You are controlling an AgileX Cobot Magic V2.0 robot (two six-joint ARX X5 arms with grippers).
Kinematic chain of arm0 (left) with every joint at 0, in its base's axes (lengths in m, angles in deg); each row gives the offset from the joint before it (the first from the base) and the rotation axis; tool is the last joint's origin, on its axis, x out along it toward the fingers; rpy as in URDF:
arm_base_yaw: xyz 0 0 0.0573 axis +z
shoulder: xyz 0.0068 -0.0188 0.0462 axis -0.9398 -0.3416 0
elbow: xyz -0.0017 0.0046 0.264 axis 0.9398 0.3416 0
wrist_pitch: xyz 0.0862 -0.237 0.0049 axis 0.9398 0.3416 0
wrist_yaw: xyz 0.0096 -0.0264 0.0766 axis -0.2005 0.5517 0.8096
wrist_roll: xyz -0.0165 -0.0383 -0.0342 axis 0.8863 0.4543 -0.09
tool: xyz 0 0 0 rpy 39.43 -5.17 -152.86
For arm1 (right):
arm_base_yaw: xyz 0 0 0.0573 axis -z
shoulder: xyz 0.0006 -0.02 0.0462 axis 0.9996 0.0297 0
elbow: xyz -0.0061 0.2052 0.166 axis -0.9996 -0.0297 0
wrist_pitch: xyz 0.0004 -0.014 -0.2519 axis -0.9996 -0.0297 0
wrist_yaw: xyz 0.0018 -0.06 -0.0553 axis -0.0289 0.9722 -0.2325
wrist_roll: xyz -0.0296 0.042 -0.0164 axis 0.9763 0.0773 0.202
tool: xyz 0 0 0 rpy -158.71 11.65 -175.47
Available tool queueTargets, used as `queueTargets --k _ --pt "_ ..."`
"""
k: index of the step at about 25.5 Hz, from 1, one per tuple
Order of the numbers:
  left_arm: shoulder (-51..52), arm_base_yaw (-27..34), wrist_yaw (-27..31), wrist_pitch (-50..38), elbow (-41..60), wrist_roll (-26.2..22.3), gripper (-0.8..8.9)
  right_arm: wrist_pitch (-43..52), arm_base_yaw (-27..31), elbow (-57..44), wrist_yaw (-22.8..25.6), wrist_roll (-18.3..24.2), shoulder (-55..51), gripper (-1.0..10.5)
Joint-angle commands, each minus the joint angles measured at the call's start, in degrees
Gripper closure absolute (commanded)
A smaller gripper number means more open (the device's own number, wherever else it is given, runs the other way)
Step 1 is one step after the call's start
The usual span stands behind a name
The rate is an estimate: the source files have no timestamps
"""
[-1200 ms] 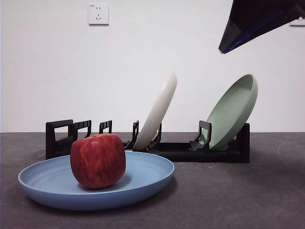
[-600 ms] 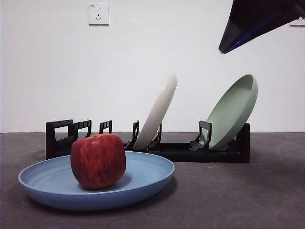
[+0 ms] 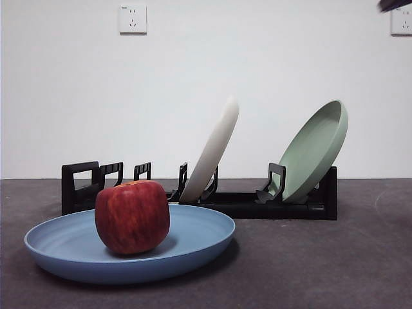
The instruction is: Take the blue plate from the plate rack,put the plate on the table,take the apple from the table,put the apple in the plate
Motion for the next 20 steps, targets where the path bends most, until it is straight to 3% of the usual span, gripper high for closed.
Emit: queueTargets --k 1,7,20 --pt "0.1 0.2 0.0 -0.1 0.7 0.3 8.16 8.2 7.5 -9.0 -1.9 0.7 -7.8 9.5" --pt "0.1 0.2 0.0 -0.1 0.7 0.3 8.16 11.5 18.9 -25.0 -4.8 0.7 -24.5 9.5" --pt "0.1 0.2 0.0 -0.1 0.7 0.3 8.16 16.4 20.1 -37.4 -4.8 -0.3 -35.8 9.5"
